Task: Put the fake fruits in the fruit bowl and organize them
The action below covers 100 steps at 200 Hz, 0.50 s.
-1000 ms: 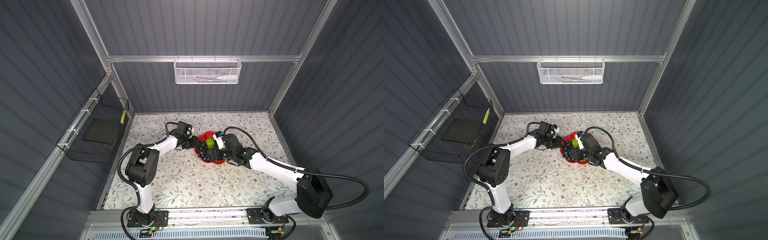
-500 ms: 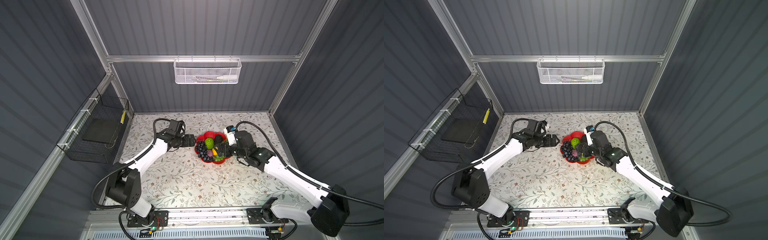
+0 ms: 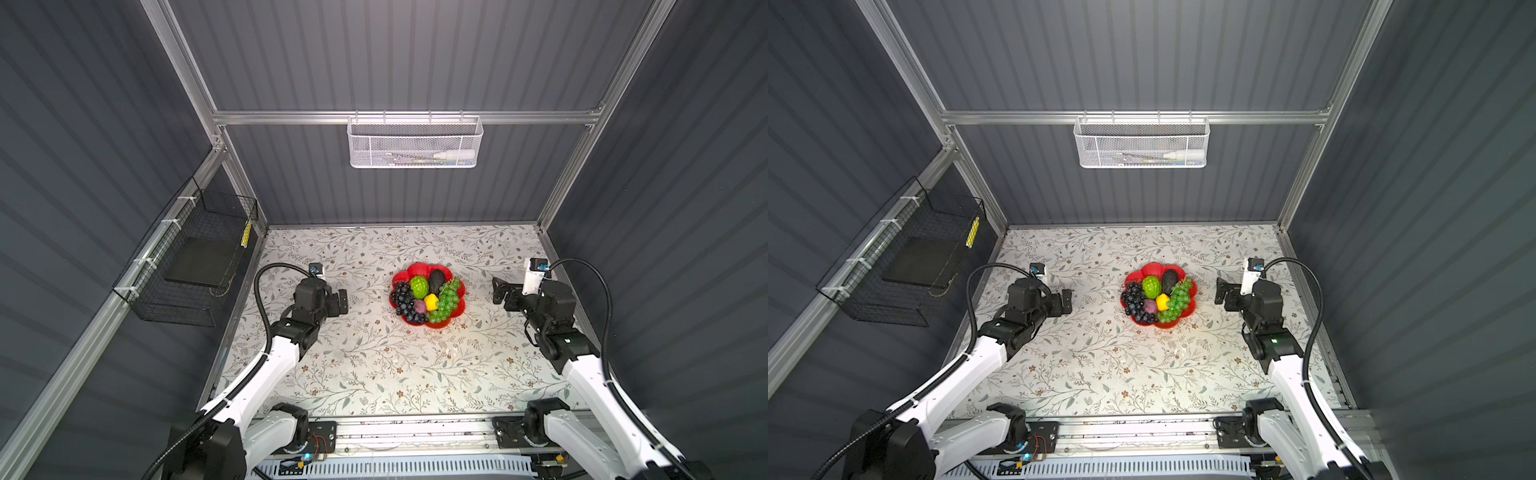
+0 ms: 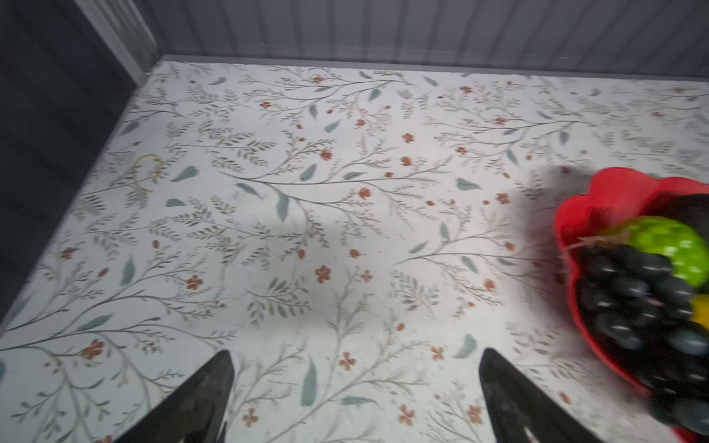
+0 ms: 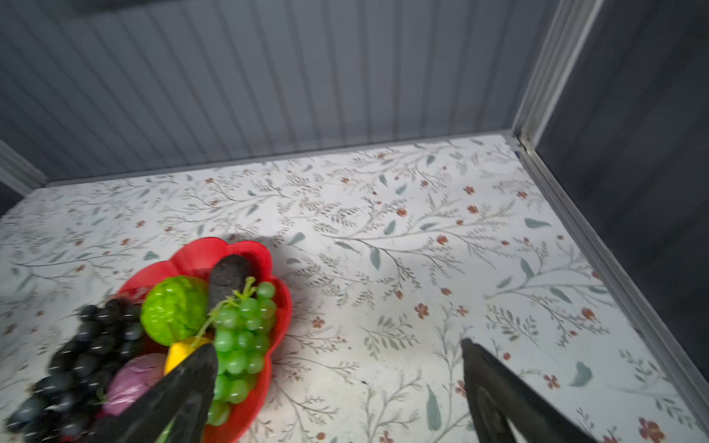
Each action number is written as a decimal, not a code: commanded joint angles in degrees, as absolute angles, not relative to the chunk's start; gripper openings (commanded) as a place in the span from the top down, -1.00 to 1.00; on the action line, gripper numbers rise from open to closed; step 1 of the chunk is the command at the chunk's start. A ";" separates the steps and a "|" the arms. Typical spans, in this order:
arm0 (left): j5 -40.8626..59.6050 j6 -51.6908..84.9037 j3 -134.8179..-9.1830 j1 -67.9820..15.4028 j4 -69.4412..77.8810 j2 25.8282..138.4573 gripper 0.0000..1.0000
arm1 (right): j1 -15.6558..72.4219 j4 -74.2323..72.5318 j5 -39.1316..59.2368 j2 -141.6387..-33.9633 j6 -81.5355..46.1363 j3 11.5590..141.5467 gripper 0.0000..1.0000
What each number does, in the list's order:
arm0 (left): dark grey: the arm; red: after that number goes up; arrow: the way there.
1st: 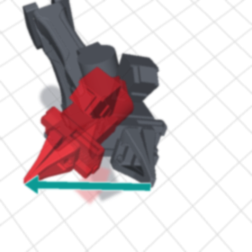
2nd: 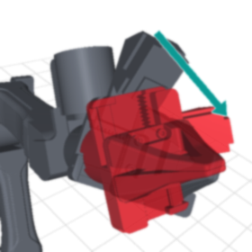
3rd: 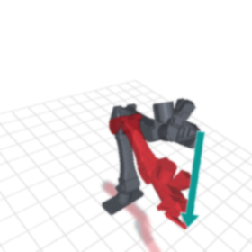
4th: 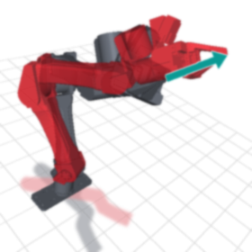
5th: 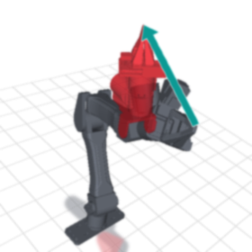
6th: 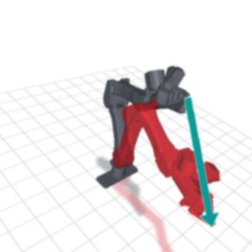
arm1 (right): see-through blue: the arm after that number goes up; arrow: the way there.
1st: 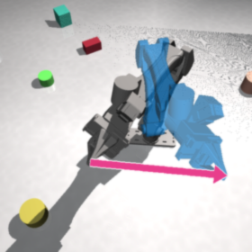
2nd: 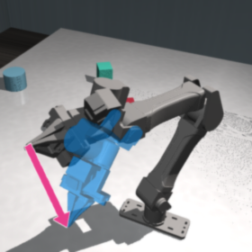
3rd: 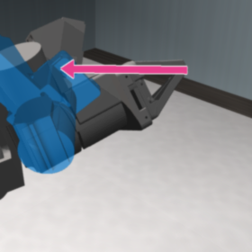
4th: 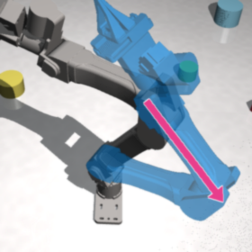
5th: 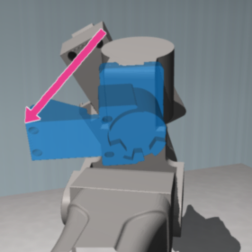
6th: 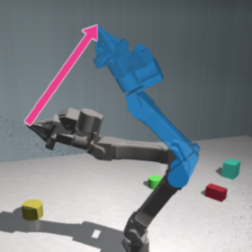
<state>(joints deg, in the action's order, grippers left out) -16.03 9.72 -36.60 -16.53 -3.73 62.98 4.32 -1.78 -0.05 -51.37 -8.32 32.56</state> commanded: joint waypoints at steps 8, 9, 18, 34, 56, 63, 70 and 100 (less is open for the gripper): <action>-23.13 3.90 -28.88 -10.84 12.63 66.91 -1.00 | 0.69 -17.08 2.07 -54.43 -7.99 27.79 -0.98; -23.12 3.79 -28.63 -10.69 13.17 66.98 -1.00 | 0.65 -18.08 2.05 -54.37 -7.99 27.30 -0.98; -22.74 2.84 -26.20 -9.61 18.51 68.43 -1.00 | 0.09 -25.79 2.08 -54.32 -8.33 23.43 -0.98; -21.94 1.22 -25.01 -8.12 24.47 72.87 -1.00 | -0.09 -31.05 1.20 -56.42 -6.41 20.72 -0.98; -19.65 0.54 -24.14 -6.28 32.26 79.61 -1.00 | -0.80 -38.00 -1.90 -61.45 -4.11 17.54 -0.98; -18.86 0.98 -23.46 -5.84 36.25 81.44 -1.00 | -1.32 -42.05 -2.23 -63.37 -4.28 16.23 -0.98; -19.04 0.62 -23.74 -5.63 38.53 83.00 -1.00 | -1.93 -44.79 -2.41 -66.07 -4.68 15.68 -0.98; -17.45 -0.04 -25.95 -4.48 45.26 88.82 -1.00 | -3.42 -55.54 -1.53 -76.79 -3.52 15.99 -0.98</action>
